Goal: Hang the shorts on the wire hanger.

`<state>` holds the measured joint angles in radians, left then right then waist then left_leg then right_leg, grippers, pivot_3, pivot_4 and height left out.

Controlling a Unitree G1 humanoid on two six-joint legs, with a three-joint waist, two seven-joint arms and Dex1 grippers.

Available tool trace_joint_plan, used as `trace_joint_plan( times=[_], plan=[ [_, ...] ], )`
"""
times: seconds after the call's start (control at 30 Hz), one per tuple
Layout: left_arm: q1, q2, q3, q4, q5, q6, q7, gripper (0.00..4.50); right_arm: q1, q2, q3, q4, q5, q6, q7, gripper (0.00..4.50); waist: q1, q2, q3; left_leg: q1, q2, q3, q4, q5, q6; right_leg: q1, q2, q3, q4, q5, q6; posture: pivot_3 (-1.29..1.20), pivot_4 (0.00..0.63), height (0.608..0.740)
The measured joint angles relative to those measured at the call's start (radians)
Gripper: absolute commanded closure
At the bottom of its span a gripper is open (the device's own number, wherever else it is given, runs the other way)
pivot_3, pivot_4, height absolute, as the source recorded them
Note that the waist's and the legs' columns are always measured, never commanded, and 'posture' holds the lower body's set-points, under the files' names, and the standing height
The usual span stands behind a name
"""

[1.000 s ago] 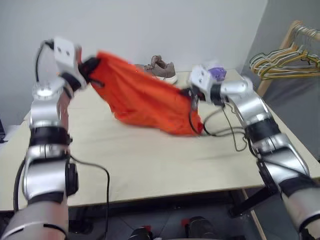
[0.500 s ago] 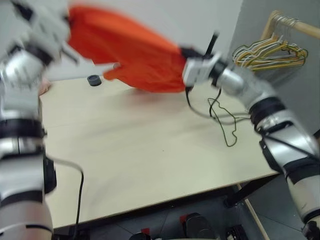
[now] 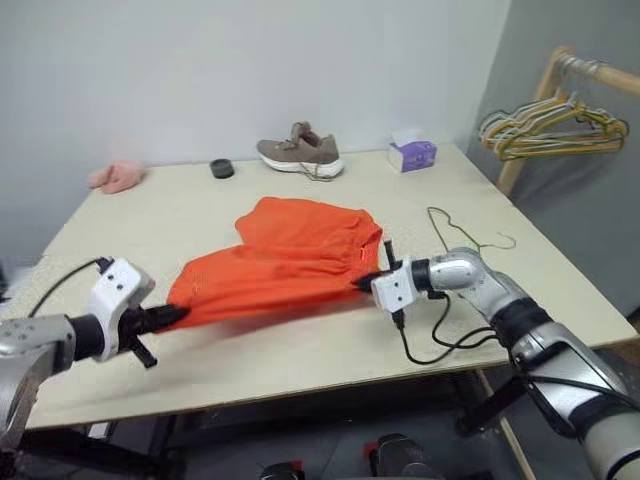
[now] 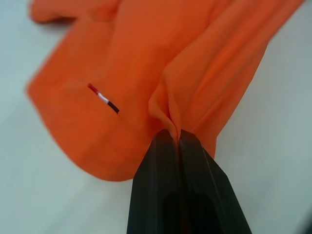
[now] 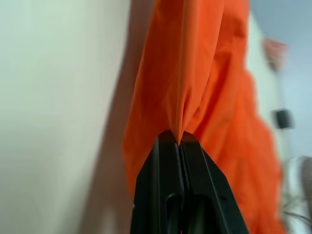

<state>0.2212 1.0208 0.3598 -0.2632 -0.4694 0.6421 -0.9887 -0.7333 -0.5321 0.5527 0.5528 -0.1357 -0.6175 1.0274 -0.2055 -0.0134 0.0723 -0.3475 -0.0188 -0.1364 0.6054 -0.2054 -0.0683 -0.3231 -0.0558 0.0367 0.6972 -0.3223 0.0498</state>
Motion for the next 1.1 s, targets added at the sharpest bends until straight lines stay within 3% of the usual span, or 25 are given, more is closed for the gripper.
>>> trace_joint_plan(
  times=[0.27, 0.4, 0.5, 0.87, 0.93, 1.1],
  plan=[
    [0.107, -0.023, -0.029, -0.094, -0.005, 0.0, -0.047, 4.46, 0.171, -0.137, -0.013, -0.353, 0.082, 0.339, 0.178, 4.5, 0.045, -0.001, -0.001, -0.004, -0.001, 0.001, 0.0, -0.001, -0.001, -0.005, -0.001, 0.003, -0.005, 0.0, 0.0, -0.14, 0.0, 0.74],
    [0.107, -0.03, -0.046, -0.087, 0.01, -0.017, -0.043, 4.46, 0.206, -0.143, -0.02, -0.448, 0.084, 0.468, 0.199, 4.5, 0.049, 0.0, -0.002, -0.018, -0.002, 0.003, 0.0, 0.002, 0.002, -0.02, 0.003, 0.002, -0.005, 0.0, 0.0, -0.14, 0.0, 0.74],
    [0.111, -0.03, -0.046, -0.086, 0.01, -0.022, -0.05, 3.85, 0.213, -0.148, -0.02, -0.494, 0.086, 0.537, 0.227, 3.91, 0.049, 0.0, -0.002, -0.018, -0.002, 0.004, -0.001, -0.001, 0.0, -0.02, 0.003, 0.001, -0.006, 0.001, 0.004, -0.14, 0.0, 0.74],
    [0.064, -0.057, 0.04, -0.098, -0.084, 0.01, -0.05, 0.46, 0.244, -0.162, -0.091, -0.627, 0.189, 0.732, 0.277, 0.16, 0.067, -0.001, -0.002, -0.018, -0.003, 0.005, -0.008, -0.002, 0.0, -0.019, 0.004, 0.0, -0.016, 0.0, 0.006, -0.13, 0.0, 0.74],
    [0.019, -0.082, 0.078, -0.114, -0.134, 0.016, -0.044, 0.01, 0.247, -0.16, -0.122, -0.656, 0.235, 0.792, 0.276, 0.0, 0.068, -0.001, -0.002, -0.018, -0.003, 0.005, -0.008, -0.002, 0.0, -0.019, 0.004, 0.0, -0.017, 0.0, 0.006, -0.13, 0.0, 0.74],
    [-0.087, -0.118, 0.125, -0.138, -0.237, 0.048, -0.006, 0.01, 0.261, -0.119, -0.257, -0.711, 0.372, 0.994, 0.199, 0.0, 0.068, -0.002, -0.002, -0.018, -0.003, 0.006, -0.008, -0.002, 0.0, -0.018, 0.005, 0.0, -0.016, 0.0, 0.006, -0.14, 0.0, 0.74]
  ],
)
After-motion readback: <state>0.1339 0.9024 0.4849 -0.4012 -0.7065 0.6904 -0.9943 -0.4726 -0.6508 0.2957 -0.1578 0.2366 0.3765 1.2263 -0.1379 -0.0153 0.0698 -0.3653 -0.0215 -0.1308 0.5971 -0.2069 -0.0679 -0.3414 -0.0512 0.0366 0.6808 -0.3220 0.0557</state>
